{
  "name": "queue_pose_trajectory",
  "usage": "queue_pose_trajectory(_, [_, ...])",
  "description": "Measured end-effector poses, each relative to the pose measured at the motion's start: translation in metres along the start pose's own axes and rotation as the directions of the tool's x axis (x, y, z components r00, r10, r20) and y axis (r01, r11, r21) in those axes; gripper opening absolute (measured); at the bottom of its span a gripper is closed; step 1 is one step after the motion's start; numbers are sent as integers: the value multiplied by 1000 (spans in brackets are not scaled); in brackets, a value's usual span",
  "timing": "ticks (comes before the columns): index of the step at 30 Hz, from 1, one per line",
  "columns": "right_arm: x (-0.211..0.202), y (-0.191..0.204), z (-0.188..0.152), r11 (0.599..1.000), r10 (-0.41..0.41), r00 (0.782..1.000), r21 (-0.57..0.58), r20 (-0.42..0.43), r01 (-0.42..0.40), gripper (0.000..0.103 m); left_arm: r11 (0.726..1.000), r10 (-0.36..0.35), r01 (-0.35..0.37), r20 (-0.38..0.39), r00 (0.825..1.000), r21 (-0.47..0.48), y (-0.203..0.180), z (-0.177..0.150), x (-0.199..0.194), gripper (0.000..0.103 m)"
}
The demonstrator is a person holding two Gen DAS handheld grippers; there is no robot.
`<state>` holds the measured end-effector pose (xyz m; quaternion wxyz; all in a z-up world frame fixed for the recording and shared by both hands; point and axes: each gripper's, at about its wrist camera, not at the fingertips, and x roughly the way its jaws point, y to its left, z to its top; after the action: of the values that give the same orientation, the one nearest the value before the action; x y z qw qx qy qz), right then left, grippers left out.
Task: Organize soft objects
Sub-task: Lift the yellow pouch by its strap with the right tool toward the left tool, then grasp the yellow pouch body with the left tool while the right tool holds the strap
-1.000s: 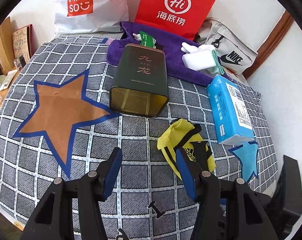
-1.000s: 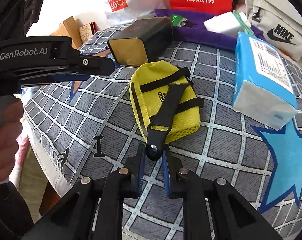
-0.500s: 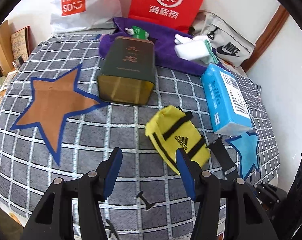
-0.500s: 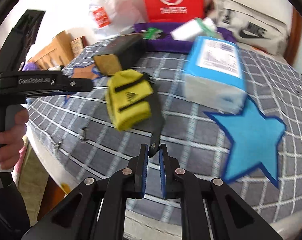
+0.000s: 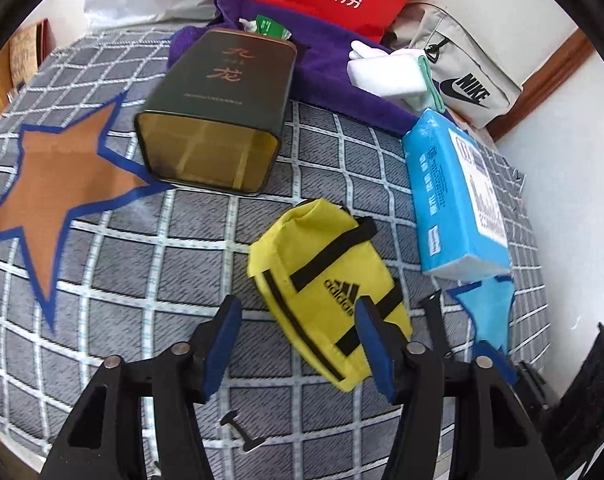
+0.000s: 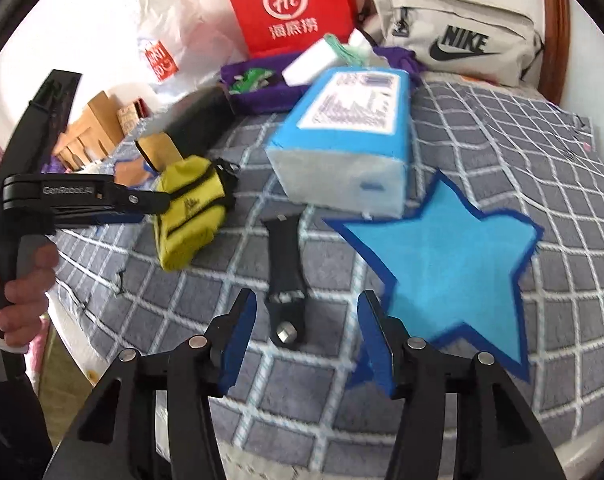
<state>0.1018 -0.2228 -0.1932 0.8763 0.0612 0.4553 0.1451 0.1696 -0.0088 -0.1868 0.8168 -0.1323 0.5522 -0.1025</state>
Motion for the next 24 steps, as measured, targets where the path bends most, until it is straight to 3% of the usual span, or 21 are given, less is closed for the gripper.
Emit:
queue_pose_trajectory(3, [17, 9, 6, 1000, 4, 1000, -27, 12, -3, 52, 1000, -12, 12, 3, 1000, -9, -3, 3, 3, 58])
queue_pose_trajectory(7, [31, 27, 5, 989, -69, 996, -130, 52, 75, 50, 1000, -22, 22, 0, 1000, -20, -4, 9, 6, 60])
queue_pose_trajectory(8, [32, 29, 5, 985, -88, 994, -143, 59, 95, 46, 999, -21, 21, 1, 1000, -26, -4, 10, 7, 60])
queue_pose_trajectory(9, [33, 30, 5, 981, -110, 992, -154, 70, 119, 30, 999, -20, 20, 1, 1000, -31, -5, 11, 8, 60])
queue_pose_trajectory(10, [33, 27, 6, 982, -98, 993, -153, 68, 107, 21, 999, -18, 18, 2, 1000, -35, -6, 12, 10, 61])
queue_pose_trajectory(13, [29, 13, 9, 994, -34, 998, -107, 48, 39, 21, 999, -4, 4, 1, 1000, -36, -10, 14, 14, 63])
queue_pose_trajectory(19, [13, -4, 6, 991, -87, 994, -94, 60, 92, 20, 999, 28, -28, -7, 1000, -28, -26, 16, 28, 74])
queue_pose_trajectory(21, [9, -13, 4, 992, -95, 994, -77, 58, 100, 20, 999, 45, -45, 2, 999, -11, -33, 17, 33, 84])
queue_pose_trajectory(24, [10, -23, 1, 993, -98, 994, -61, 38, 101, 21, 992, 110, -111, 14, 994, 53, -50, 19, 43, 90])
